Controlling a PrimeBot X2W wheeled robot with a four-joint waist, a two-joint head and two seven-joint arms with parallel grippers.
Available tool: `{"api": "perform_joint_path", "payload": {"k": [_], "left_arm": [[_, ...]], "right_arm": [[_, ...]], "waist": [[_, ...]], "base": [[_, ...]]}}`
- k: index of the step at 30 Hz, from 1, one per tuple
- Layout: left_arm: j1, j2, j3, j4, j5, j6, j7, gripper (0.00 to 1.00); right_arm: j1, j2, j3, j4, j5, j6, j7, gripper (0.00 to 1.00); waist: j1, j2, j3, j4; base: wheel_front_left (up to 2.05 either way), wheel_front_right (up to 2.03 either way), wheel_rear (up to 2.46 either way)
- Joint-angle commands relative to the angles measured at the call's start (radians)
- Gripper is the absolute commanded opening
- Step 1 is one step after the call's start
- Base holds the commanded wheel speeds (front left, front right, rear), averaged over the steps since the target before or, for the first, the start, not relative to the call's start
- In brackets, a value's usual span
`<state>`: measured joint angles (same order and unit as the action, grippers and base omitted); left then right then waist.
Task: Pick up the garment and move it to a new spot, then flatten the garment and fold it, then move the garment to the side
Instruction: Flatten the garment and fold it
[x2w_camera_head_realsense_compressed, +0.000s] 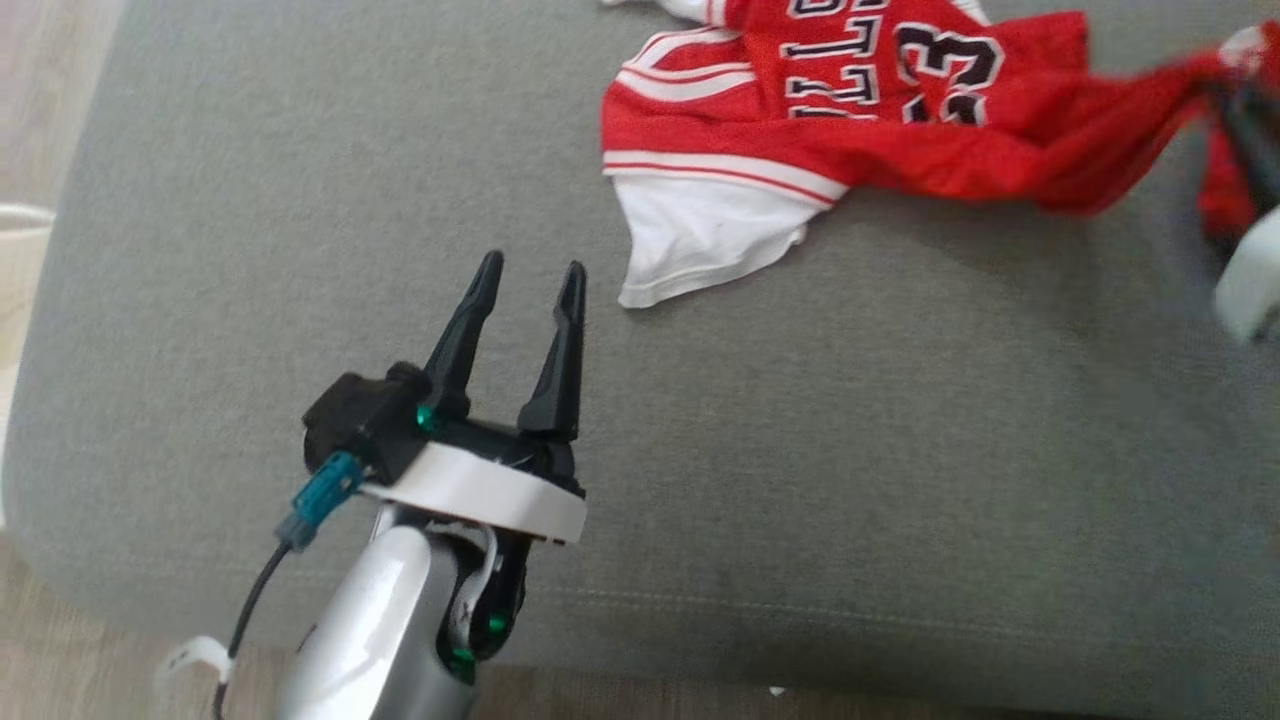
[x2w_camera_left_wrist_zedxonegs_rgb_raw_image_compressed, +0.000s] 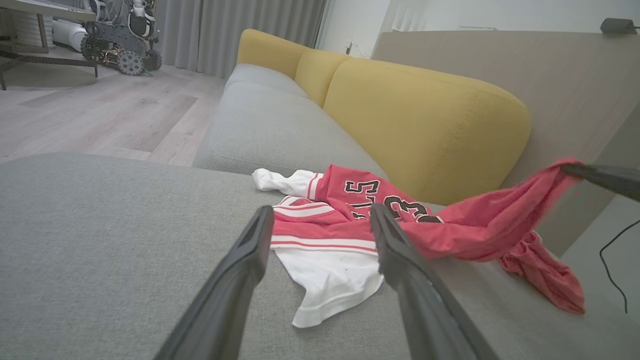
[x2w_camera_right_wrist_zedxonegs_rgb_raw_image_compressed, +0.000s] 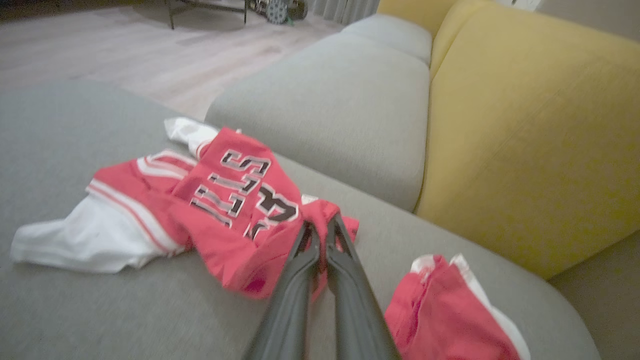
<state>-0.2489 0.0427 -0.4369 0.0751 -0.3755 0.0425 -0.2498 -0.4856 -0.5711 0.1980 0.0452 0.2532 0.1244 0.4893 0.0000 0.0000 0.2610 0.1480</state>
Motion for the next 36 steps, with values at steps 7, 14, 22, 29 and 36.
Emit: {"api": "perform_joint_path", "payload": {"k": [7, 14, 22, 29, 36], "left_arm": [[-0.062, 0.008, -0.014, -0.042, -0.034, 0.008, -0.012, 1.00], [-0.074, 0.008, -0.037, -0.052, -0.048, 0.017, -0.012, 1.00], [-0.088, 0.008, -0.045, -0.054, -0.051, 0.023, -0.012, 1.00], [-0.088, 0.008, -0.029, -0.038, -0.031, 0.019, -0.012, 1.00], [-0.072, 0.008, 0.007, -0.023, -0.002, 0.008, -0.012, 1.00]], "right_arm": [[-0.290, -0.025, 0.003, 0.192, -0.102, 0.006, -0.145, 0.00], [-0.405, -0.003, -0.028, 0.444, -0.208, 0.006, -0.244, 0.00], [-0.473, 0.037, -0.065, 0.753, -0.297, 0.006, -0.259, 1.00], [-0.494, 0.113, -0.078, 0.799, -0.297, 0.006, -0.395, 1.00], [-0.419, 0.206, -0.062, 0.720, -0.231, 0.006, -0.517, 1.00]], "waist": [[0.0000, 0.0000, 0.075, 0.104], [0.0000, 0.0000, 0.114, 0.154], [0.0000, 0.0000, 0.139, 0.165], [0.0000, 0.0000, 0.102, 0.106], [0.0000, 0.0000, 0.033, 0.010]], "base": [[0.00, 0.00, 0.00], [0.00, 0.00, 0.00], [0.00, 0.00, 0.00], [0.00, 0.00, 0.00], [0.00, 0.00, 0.00]]}}
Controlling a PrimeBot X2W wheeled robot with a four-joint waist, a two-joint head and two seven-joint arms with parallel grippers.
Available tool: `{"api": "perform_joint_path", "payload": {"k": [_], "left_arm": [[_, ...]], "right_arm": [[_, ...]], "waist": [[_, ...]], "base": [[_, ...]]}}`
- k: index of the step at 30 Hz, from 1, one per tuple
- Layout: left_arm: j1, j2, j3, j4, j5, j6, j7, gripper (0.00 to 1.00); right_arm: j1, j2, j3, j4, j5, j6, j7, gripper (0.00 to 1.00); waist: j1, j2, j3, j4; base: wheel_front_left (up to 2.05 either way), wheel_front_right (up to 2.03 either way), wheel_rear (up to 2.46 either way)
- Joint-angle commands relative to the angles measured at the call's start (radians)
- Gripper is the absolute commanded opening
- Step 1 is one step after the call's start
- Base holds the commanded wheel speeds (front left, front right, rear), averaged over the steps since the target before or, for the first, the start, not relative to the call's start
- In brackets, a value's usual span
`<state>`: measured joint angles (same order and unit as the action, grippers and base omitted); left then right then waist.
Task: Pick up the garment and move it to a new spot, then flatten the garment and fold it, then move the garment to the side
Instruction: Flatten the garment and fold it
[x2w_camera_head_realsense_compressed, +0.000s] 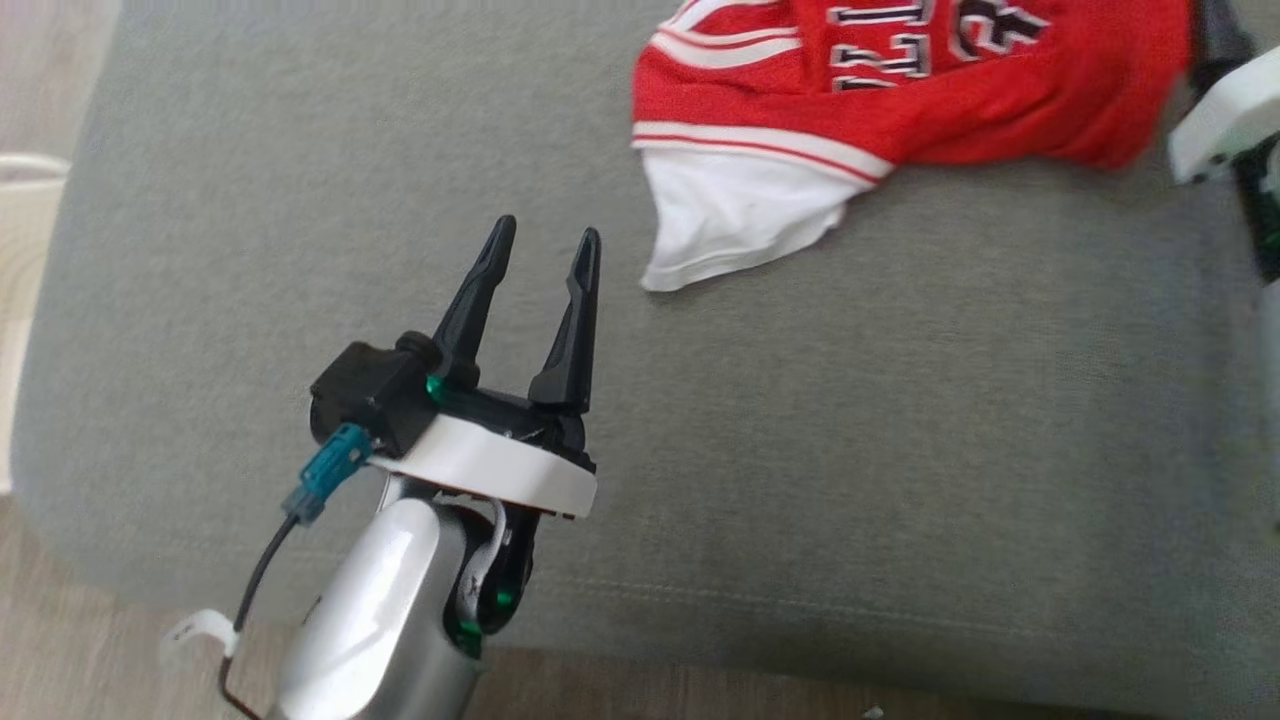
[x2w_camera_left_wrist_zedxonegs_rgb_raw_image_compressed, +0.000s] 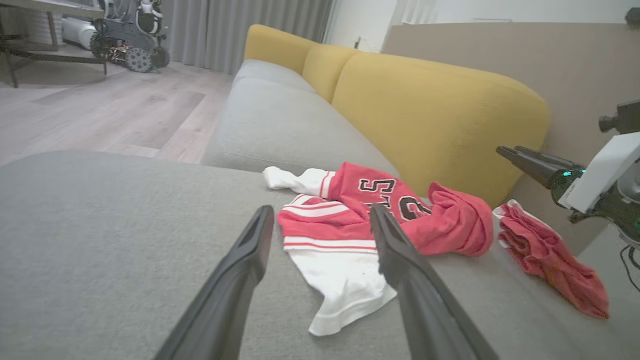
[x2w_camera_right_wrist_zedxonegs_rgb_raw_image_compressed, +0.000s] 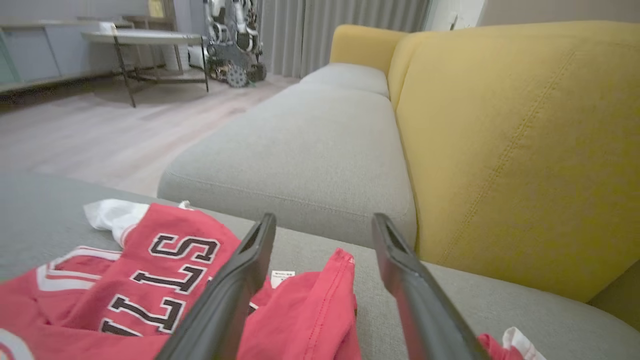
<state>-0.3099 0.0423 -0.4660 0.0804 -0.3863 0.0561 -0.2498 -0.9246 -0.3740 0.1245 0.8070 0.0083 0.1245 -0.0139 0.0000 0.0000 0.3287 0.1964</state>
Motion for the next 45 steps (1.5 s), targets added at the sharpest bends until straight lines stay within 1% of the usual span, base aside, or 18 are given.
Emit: {"api": "perform_joint_path", "payload": {"k": [1, 5, 7, 9, 10, 13, 15, 21, 22, 26, 30, 35, 40, 45], "left_arm": [[-0.008, 0.008, 0.040, -0.027, 0.011, -0.007, -0.012, 1.00], [0.005, 0.008, 0.059, -0.013, 0.017, -0.009, -0.012, 1.00], [0.013, 0.008, 0.067, -0.009, 0.016, -0.011, -0.012, 1.00], [0.024, 0.008, 0.076, -0.010, 0.014, -0.010, -0.012, 1.00], [0.035, 0.008, 0.080, -0.010, 0.009, -0.010, -0.012, 1.00], [0.047, 0.008, 0.086, -0.009, 0.003, -0.012, -0.012, 1.00], [0.052, 0.008, 0.093, -0.009, 0.004, -0.014, -0.012, 1.00], [0.080, 0.008, 0.116, -0.007, 0.003, -0.026, -0.012, 1.00], [0.080, 0.008, 0.116, -0.007, 0.003, -0.026, -0.012, 1.00], [0.103, 0.008, 0.130, 0.000, 0.003, -0.031, -0.012, 1.00], [0.114, 0.008, 0.134, 0.006, 0.002, -0.033, -0.012, 1.00], [0.109, 0.008, 0.132, 0.022, 0.002, -0.030, -0.012, 1.00], [0.099, 0.008, 0.124, 0.045, 0.000, -0.027, -0.012, 1.00], [0.078, 0.008, 0.110, 0.111, -0.013, -0.028, -0.012, 1.00]], "right_arm": [[0.040, 0.021, 0.014, -0.065, 0.028, 0.006, -0.028, 1.00], [0.151, 0.066, 0.036, -0.186, 0.100, 0.006, -0.069, 1.00], [0.224, 0.076, 0.055, -0.258, 0.130, 0.006, -0.091, 1.00], [0.305, 0.082, 0.067, -0.324, 0.143, 0.006, -0.115, 1.00], [0.386, 0.095, 0.055, -0.385, 0.158, 0.006, -0.136, 1.00], [0.497, 0.125, 0.024, -0.475, 0.145, 0.006, -0.175, 1.00], [0.558, 0.157, 0.004, -0.529, 0.129, 0.006, -0.199, 1.00], [0.701, 0.236, -0.033, -0.648, 0.064, 0.006, -0.240, 1.00], [0.701, 0.236, -0.033, -0.648, 0.064, 0.006, -0.240, 1.00], [0.757, 0.270, -0.046, -0.687, 0.047, 0.006, -0.245, 1.00], [0.774, 0.283, -0.042, -0.696, 0.032, 0.006, -0.246, 1.00], [0.768, 0.288, -0.037, -0.701, 0.027, 0.006, -0.247, 1.00], [0.762, 0.288, -0.027, -0.705, 0.030, 0.006, -0.247, 1.00], [0.747, 0.286, -0.028, -0.712, 0.045, 0.006, -0.247, 1.00]], "waist": [[0.0000, 0.0000, -0.044, -0.051], [0.0000, 0.0000, -0.078, -0.096], [0.0000, 0.0000, -0.097, -0.116], [0.0000, 0.0000, -0.116, -0.133], [0.0000, 0.0000, -0.129, -0.145], [0.0000, 0.0000, -0.141, -0.159], [0.0000, 0.0000, -0.142, -0.167], [0.0000, 0.0000, -0.153, -0.173], [0.0000, 0.0000, -0.153, -0.173], [0.0000, 0.0000, -0.163, -0.176], [0.0000, 0.0000, -0.172, -0.178], [0.0000, 0.0000, -0.173, -0.187], [0.0000, 0.0000, -0.164, -0.209], [0.0000, 0.0000, -0.151, -0.238]], "base": [[0.00, 0.00, 0.00], [0.00, 0.00, 0.00], [0.00, 0.00, 0.00], [0.00, 0.00, 0.00], [0.00, 0.00, 0.00], [0.00, 0.00, 0.00], [0.00, 0.00, 0.00], [0.00, 0.00, 0.00], [0.00, 0.00, 0.00], [0.00, 0.00, 0.00], [0.00, 0.00, 0.00], [0.00, 0.00, 0.00], [0.00, 0.00, 0.00], [0.00, 0.00, 0.00]]}}
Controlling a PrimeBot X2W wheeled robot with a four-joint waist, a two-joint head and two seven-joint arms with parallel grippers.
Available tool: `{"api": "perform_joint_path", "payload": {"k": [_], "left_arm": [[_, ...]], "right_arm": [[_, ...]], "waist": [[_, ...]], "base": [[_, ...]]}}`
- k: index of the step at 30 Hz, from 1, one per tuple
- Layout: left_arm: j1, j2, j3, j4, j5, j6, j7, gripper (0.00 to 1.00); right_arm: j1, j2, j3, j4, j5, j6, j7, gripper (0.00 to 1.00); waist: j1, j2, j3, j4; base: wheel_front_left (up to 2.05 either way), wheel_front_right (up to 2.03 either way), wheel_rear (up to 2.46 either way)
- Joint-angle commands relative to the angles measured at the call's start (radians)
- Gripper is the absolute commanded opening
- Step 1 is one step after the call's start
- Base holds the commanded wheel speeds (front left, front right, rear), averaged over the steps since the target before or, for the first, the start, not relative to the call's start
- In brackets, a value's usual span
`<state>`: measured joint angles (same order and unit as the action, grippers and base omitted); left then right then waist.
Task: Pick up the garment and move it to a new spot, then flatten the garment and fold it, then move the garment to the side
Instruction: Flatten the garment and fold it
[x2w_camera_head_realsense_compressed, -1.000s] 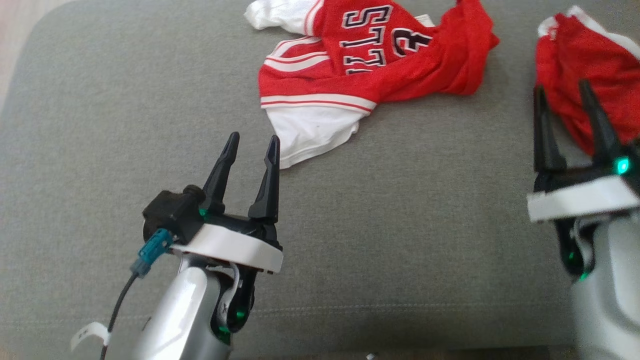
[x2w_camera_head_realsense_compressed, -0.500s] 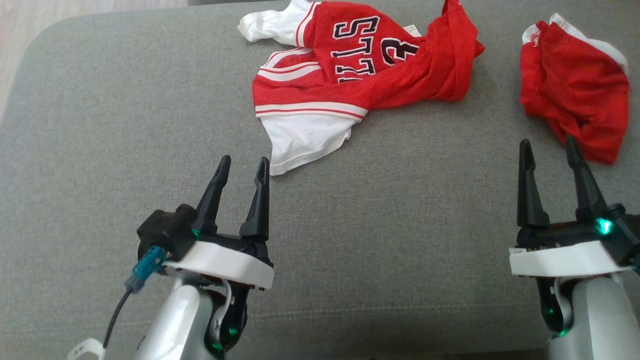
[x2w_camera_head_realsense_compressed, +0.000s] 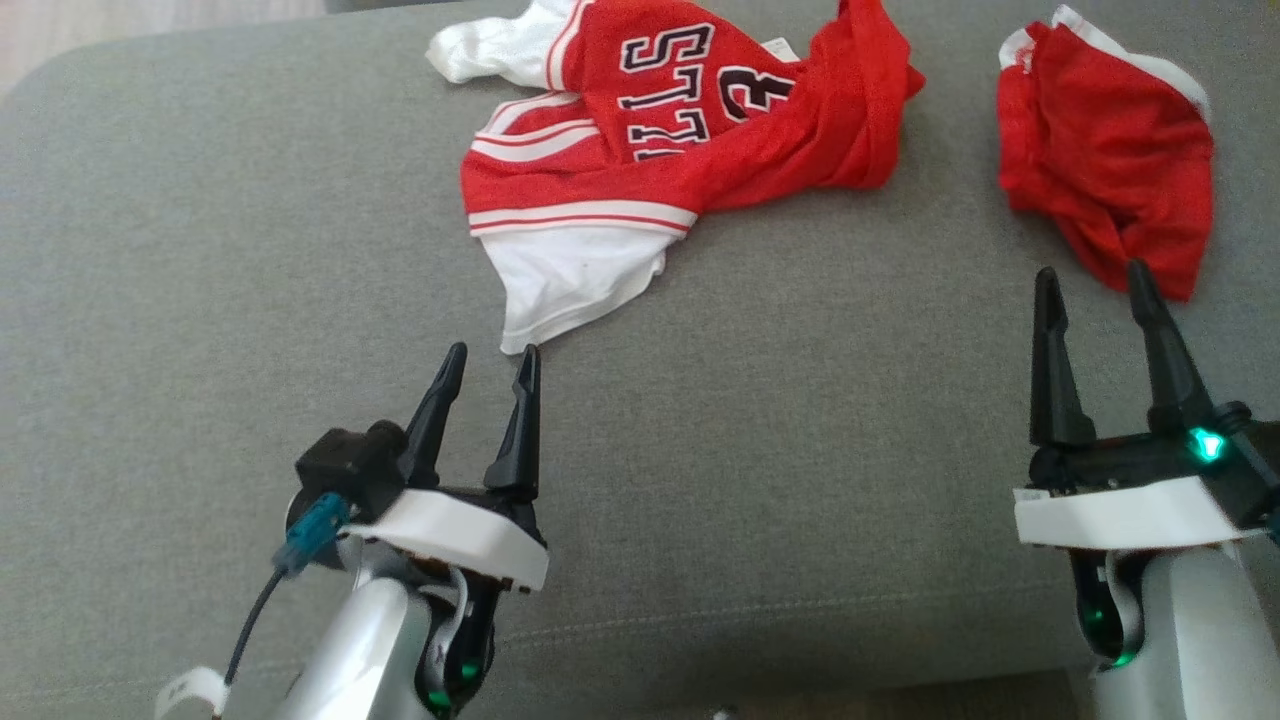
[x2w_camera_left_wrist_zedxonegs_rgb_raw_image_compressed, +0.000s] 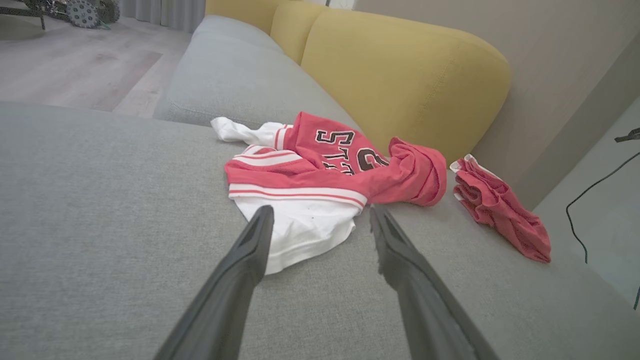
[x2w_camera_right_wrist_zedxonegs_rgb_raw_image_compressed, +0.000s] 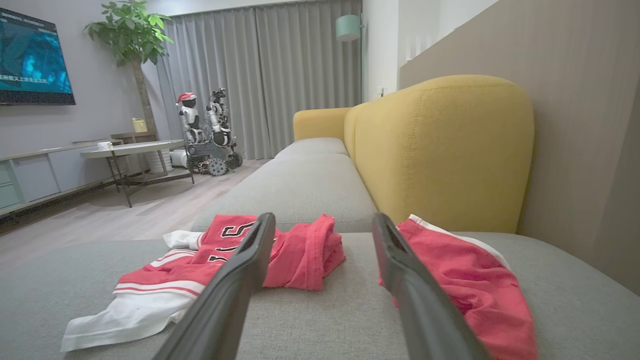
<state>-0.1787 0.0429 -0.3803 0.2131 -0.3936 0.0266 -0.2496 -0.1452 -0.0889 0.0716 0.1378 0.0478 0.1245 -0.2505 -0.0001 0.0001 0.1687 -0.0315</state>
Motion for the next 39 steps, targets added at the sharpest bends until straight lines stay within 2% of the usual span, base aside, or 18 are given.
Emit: {"api": "perform_joint_path", "payload": {"k": [1, 8, 11, 16, 18, 29, 30, 31, 34, 39], "left_arm": [[-0.063, 0.007, 0.020, -0.008, -0.009, 0.001, -0.012, 1.00], [-0.167, 0.007, -0.027, 0.130, -0.028, -0.009, -0.012, 1.00], [-0.226, 0.007, -0.025, 0.219, -0.035, 0.014, -0.012, 1.00], [-0.343, 0.008, 0.030, 0.393, -0.052, 0.085, -0.012, 1.00], [-0.388, 0.011, 0.044, 0.462, -0.058, 0.096, -0.004, 1.00], [-0.513, 0.021, 0.022, 0.711, -0.062, 0.077, 0.110, 1.00], [-0.519, 0.021, 0.019, 0.724, -0.063, 0.073, 0.112, 0.60], [-0.525, 0.021, 0.016, 0.735, -0.064, 0.066, 0.112, 0.00], [-0.535, 0.019, 0.014, 0.751, -0.070, 0.051, 0.081, 0.00], [-0.557, 0.041, 0.068, 0.717, -0.087, 0.071, 0.000, 0.00]], "right_arm": [[-0.035, 0.000, 0.024, -0.047, 0.006, 0.006, -0.011, 1.00], [-0.058, -0.006, 0.037, -0.065, 0.008, 0.006, -0.007, 1.00], [-0.068, -0.002, 0.048, -0.071, 0.011, 0.006, -0.008, 1.00], [-0.078, 0.002, 0.063, -0.074, 0.017, 0.006, -0.009, 1.00], [-0.081, 0.005, 0.063, -0.073, 0.018, 0.006, -0.009, 1.00], [-0.088, 0.019, 0.051, -0.069, 0.021, 0.006, -0.011, 1.00], [-0.088, 0.020, 0.049, -0.069, 0.021, 0.006, -0.011, 1.00], [-0.088, 0.021, 0.047, -0.070, 0.021, 0.006, -0.011, 1.00], [-0.088, 0.024, 0.040, -0.070, 0.019, 0.006, -0.011, 1.00], [-0.089, 0.027, 0.036, -0.067, 0.014, 0.006, -0.011, 1.00]], "waist": [[0.0001, -0.0001, 0.015, -0.015], [0.0001, -0.0001, 0.061, -0.060], [0.0001, -0.0001, 0.078, -0.084], [0.0001, -0.0001, 0.103, -0.121], [0.0001, -0.0001, 0.111, -0.133], [0.0001, -0.0001, 0.134, -0.172], [0.0001, -0.0001, 0.135, -0.173], [0.0001, -0.0001, 0.136, -0.172], [0.0001, -0.0001, 0.133, -0.164], [0.0001, -0.0001, 0.123, -0.136]], "base": [[0.00, 0.00, 0.00], [0.00, 0.00, 0.00], [0.00, 0.00, 0.00], [0.00, 0.00, 0.00], [0.00, 0.00, 0.00], [0.00, 0.00, 0.00], [0.00, 0.00, 0.00], [0.00, 0.00, 0.00], [0.00, 0.00, 0.00], [0.00, 0.00, 0.00]]}}
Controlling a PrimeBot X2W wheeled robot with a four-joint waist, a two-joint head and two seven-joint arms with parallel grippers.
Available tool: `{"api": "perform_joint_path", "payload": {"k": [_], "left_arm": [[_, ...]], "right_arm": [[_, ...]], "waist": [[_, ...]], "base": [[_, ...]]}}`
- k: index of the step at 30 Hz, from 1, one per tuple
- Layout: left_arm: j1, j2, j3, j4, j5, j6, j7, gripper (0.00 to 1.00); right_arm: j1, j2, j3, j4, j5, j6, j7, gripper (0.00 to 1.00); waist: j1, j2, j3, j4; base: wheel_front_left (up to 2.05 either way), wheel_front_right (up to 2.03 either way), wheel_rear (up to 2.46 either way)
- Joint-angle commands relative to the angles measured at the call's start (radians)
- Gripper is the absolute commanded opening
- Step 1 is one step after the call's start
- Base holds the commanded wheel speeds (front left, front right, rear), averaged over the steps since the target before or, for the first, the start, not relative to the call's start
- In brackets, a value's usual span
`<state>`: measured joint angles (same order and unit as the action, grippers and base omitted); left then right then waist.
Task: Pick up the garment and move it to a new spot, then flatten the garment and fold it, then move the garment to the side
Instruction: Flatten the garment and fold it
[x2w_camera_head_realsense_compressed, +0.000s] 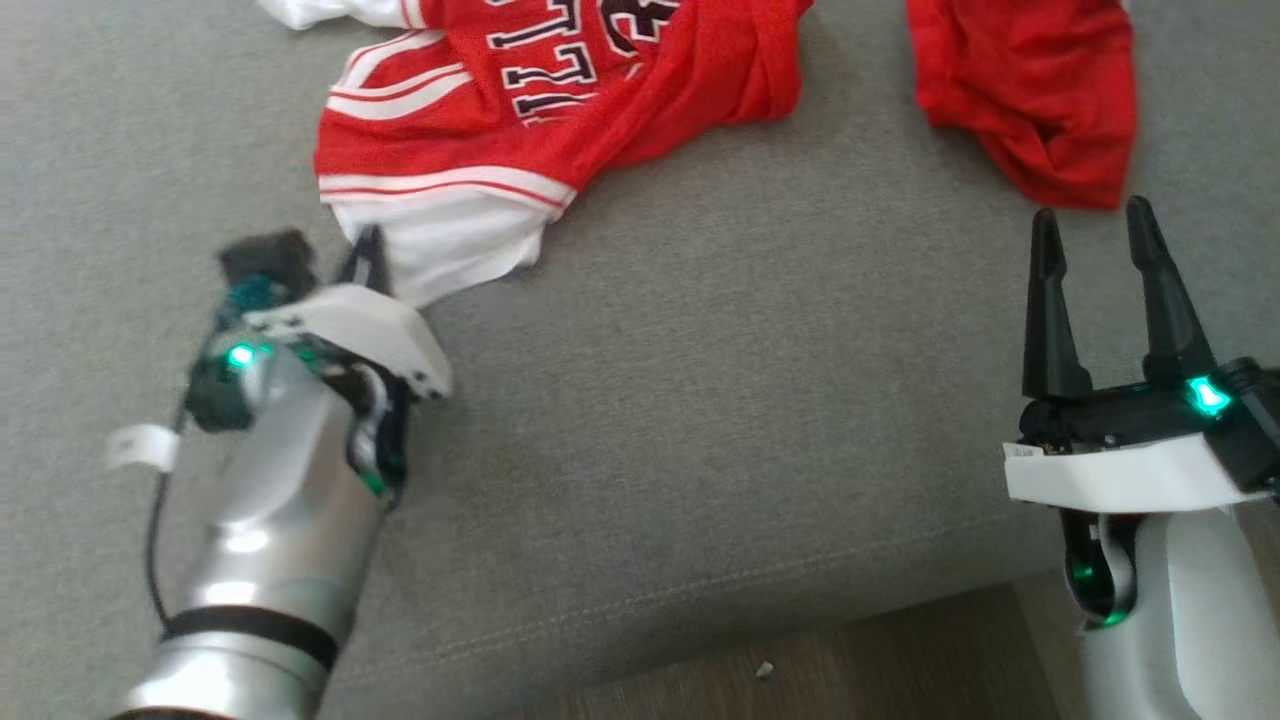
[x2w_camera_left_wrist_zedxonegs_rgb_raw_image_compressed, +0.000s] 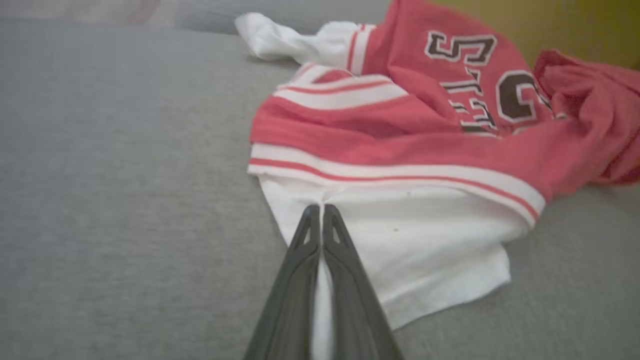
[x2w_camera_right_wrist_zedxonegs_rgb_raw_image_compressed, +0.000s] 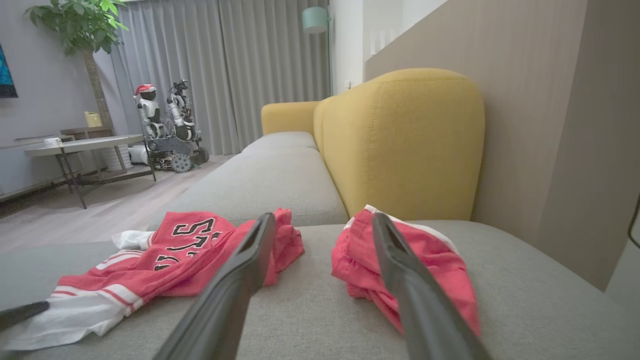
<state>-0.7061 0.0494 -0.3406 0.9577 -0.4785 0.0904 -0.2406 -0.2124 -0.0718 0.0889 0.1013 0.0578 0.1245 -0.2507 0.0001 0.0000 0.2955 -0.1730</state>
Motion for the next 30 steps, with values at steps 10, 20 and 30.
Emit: {"api": "perform_joint_path", "payload": {"k": [10, 20, 30], "left_arm": [[0.077, 0.114, 0.207, -0.361, 0.071, 0.051, -0.021, 0.00], [0.265, 0.112, 0.212, -0.422, 0.162, 0.023, -0.021, 0.00], [0.321, 0.105, 0.211, -0.298, 0.186, 0.014, -0.013, 0.47]], "right_arm": [[-0.016, 0.005, 0.006, -0.009, -0.005, 0.006, -0.011, 1.00], [-0.010, 0.008, 0.000, 0.029, -0.009, 0.006, -0.003, 1.00], [-0.006, 0.012, -0.001, 0.055, -0.015, 0.006, 0.017, 1.00]], "waist": [[-0.0001, 0.0000, -0.030, 0.084], [-0.0001, 0.0000, -0.063, 0.144], [-0.0001, 0.0000, -0.089, 0.173]], "base": [[0.00, 0.00, 0.00], [0.00, 0.00, 0.00], [0.00, 0.00, 0.00]]}}
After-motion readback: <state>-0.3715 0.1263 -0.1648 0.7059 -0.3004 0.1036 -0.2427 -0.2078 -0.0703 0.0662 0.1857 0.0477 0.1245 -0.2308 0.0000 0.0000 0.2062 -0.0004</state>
